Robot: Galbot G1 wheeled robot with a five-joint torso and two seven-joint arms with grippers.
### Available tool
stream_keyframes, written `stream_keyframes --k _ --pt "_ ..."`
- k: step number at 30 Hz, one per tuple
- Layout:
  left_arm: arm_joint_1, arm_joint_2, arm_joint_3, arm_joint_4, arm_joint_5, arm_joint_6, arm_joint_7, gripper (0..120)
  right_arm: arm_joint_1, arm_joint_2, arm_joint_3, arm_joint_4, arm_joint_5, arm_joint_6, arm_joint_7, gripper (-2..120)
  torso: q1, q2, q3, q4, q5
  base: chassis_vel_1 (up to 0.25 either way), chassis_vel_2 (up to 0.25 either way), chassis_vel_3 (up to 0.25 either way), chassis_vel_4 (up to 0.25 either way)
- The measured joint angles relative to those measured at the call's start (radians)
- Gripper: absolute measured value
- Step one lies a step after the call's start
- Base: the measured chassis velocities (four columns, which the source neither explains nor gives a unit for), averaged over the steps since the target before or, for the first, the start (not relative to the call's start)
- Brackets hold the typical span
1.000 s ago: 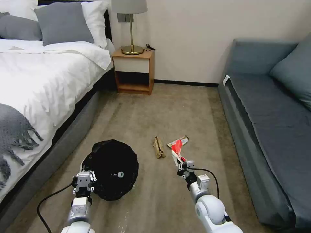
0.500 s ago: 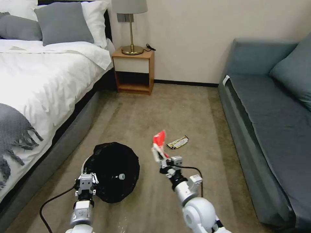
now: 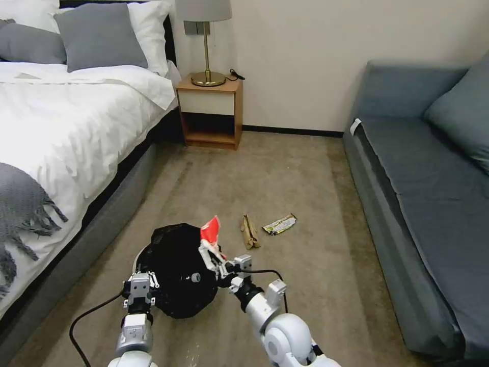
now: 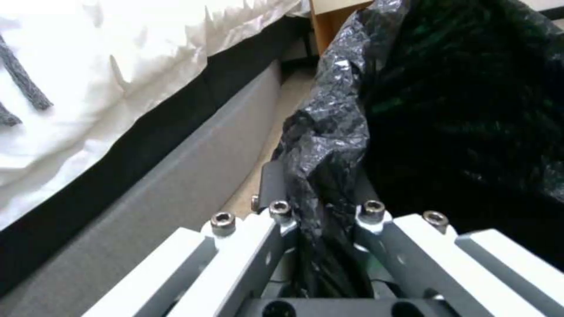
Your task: Pick up the trash bin, then pick up the garbage on the floor and place it into the trash bin.
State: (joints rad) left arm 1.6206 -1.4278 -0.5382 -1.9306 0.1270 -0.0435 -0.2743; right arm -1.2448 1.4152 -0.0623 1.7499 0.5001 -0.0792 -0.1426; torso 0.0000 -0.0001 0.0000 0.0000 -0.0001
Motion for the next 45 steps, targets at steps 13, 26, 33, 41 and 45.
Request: stream_keyframes --k 13,26,33,41,45 --pt "-0.006 -0.004 0.013 -0.025 0.004 0.022 0.003 4 0.098 0.031 -0.063 -0.157 -0.004 0.018 -0.005 0 0.0 0.0 0.0 0.0 0.0 0.0 0.0 0.0 0.0" --pt "-0.005 0.005 0.001 -0.031 -0.026 0.035 0.007 4 0.123 0.05 -0.072 -0.288 -0.097 0.042 0.003 30 0.0 0.0 0.0 0.0002 -0.0007 0.0 0.0 0.0 0.0" --pt "-0.003 0.005 0.006 -0.018 -0.027 0.029 0.008 4 0.117 0.053 -0.066 -0.304 -0.115 0.055 0.003 54 0.0 0.0 0.0 0.0004 -0.0007 0.0 0.0 0.0 0.0" --pt "-0.008 0.011 0.002 -0.007 -0.028 0.024 0.007 4 0.1 0.058 -0.04 -0.286 -0.153 0.073 0.004 81 0.0 0.0 0.0 0.0006 -0.0004 0.0 0.0 0.0 0.0" --pt "-0.012 0.01 0.001 -0.006 -0.024 0.024 0.007 4 0.069 0.048 0.003 -0.216 -0.168 0.084 0.007 96 0.0 0.0 0.0 -0.0001 0.0006 0.0 0.0 0.0 0.0"
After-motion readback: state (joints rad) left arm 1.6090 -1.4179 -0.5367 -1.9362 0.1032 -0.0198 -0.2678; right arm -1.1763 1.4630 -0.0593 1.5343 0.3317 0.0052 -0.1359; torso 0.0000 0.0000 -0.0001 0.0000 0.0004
